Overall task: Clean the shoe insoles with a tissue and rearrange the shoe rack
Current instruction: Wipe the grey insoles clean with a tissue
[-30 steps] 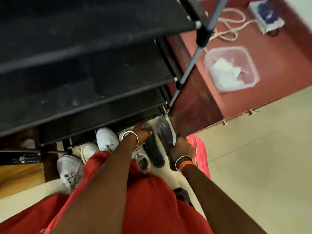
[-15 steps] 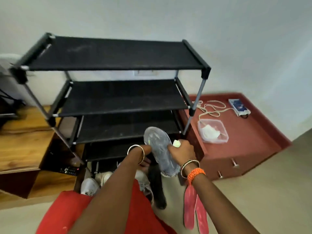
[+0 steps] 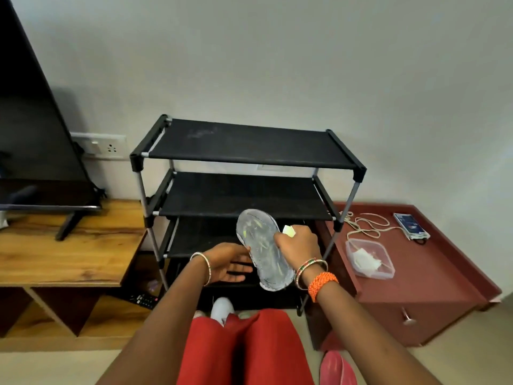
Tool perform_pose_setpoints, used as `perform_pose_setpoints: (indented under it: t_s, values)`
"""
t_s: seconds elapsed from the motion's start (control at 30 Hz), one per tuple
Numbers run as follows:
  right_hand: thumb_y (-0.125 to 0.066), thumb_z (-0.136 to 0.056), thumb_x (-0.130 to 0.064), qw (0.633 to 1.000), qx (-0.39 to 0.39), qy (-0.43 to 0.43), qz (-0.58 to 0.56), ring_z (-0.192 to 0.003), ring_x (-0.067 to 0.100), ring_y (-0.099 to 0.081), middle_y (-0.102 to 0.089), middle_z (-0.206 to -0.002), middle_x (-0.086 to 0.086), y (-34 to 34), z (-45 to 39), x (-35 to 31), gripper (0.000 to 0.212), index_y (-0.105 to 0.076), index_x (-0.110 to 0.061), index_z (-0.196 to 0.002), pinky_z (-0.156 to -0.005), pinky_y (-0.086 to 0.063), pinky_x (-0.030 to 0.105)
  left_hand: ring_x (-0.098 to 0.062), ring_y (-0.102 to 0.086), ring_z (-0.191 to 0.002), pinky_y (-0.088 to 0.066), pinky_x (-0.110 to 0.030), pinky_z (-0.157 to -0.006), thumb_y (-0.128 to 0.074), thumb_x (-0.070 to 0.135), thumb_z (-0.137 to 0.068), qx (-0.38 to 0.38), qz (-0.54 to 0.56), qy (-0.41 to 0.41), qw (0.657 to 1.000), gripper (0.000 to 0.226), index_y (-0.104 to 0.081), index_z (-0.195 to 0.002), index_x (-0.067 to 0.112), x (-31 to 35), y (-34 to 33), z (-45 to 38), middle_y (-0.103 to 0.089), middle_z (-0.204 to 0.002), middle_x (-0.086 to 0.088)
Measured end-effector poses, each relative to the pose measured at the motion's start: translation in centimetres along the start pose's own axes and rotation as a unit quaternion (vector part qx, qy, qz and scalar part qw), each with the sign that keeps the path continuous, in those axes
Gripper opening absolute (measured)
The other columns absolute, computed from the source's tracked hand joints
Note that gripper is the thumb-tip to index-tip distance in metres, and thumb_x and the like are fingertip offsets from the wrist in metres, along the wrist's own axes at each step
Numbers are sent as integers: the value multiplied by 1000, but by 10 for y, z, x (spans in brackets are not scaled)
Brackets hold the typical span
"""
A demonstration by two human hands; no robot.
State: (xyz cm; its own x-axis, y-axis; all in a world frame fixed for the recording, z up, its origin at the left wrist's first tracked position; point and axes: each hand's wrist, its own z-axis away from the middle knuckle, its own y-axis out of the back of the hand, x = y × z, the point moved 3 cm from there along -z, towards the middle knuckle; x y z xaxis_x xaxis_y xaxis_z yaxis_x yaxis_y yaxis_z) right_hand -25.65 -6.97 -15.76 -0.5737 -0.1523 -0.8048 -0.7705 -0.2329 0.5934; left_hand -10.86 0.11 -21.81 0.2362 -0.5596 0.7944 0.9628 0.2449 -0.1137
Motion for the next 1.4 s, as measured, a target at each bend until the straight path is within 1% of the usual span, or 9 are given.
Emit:
perform_pose_setpoints:
  t_s: [0.27, 0.43, 0.63, 0.77, 0.97, 1.07, 1.23, 1.33, 1.4]
  values:
    - [-56, -83, -17, 998, -7, 32, -45, -53, 15, -45, -49, -61, -2, -31, -2, -27, 26, -41, -16, -62, -48, -32, 25, -14, -61, -73, -53, -29, -65, -53, 20, -92, 15, 86, -82, 993, 5, -57, -95, 17, 13, 25, 9, -63, -86, -2]
    - [-54, -89, -23, 998, -6, -25, -57, -68, 22, -52, -52, -70, -1, -65, -13, -12, 17, -50, -11, -79, -57, -36, 26, -25, -62, -94, -53, -45, -78, -48, 4, -91, -20, 210, -150, 966, 36, -49, -122, 22, 3, 13, 2, -62, -109, -8]
    - [-52, -92, -32, 1000, 9, -8, 29, -66, 19, -50, -54, -73, -1, -78, -25, 1, 22, -51, -13, -81, -57, -33, 26, -29, -61, -94, -52, -42, -79, -32, -15, -78, -38, 376, -198, 904, 68, -43, -136, 17, -4, -9, -17, -61, -110, -12]
    - [-54, -90, -27, 1000, 13, -16, 4, -55, 13, -49, -52, -64, -2, -72, -31, 10, 22, -53, -12, -73, -47, -31, 24, -27, -64, -89, -57, -36, -74, -30, -9, -74, -52, 431, -195, 879, 63, -47, -130, 13, -3, -12, -17, -65, -102, -11]
    - [-52, -91, -25, 997, 59, -36, -38, -63, 21, -52, -54, -70, 0, -73, -33, 3, 19, -55, -11, -79, -56, -36, 26, -31, -59, -97, -43, -40, -95, -41, 6, -66, -28, 519, -177, 836, 63, -50, -128, 4, 9, -24, -14, -59, -113, -16]
    - [-53, -91, -27, 995, 69, -52, -51, -69, 24, -52, -56, -76, 3, -70, -36, -6, 18, -57, -11, -82, -61, -37, 29, -32, -58, -92, -43, -40, -94, -34, -1, -58, 2, 497, -153, 854, 57, -53, -111, 0, 26, -26, -9, -57, -107, -17]
    - [-56, -86, -25, 996, 17, -76, -52, -71, 23, -56, -58, -75, 2, -66, -40, -10, 13, -57, -15, -79, -61, -39, 29, -33, -54, -80, -47, -49, -74, -20, -7, -47, 64, 433, -82, 895, 54, -53, -89, 2, 39, -22, -5, -54, -86, -15]
    - [-58, -84, -25, 996, 1, -73, -46, -72, 23, -58, -58, -72, 0, -63, -40, -7, 13, -55, -16, -75, -61, -42, 29, -34, -54, -83, -44, -51, -80, -17, -9, -46, 72, 424, -72, 900, 64, -54, -96, 3, 39, -22, -2, -54, -90, -17]
    - [-60, -83, -35, 997, 27, -60, -30, -74, 24, -59, -59, -79, 0, -59, -37, -7, 21, -54, -16, -88, -62, -45, 32, -34, -55, -84, -44, -51, -84, -16, -11, -46, 72, 423, -68, 901, 68, -54, -100, 5, 34, -22, -5, -55, -92, -18]
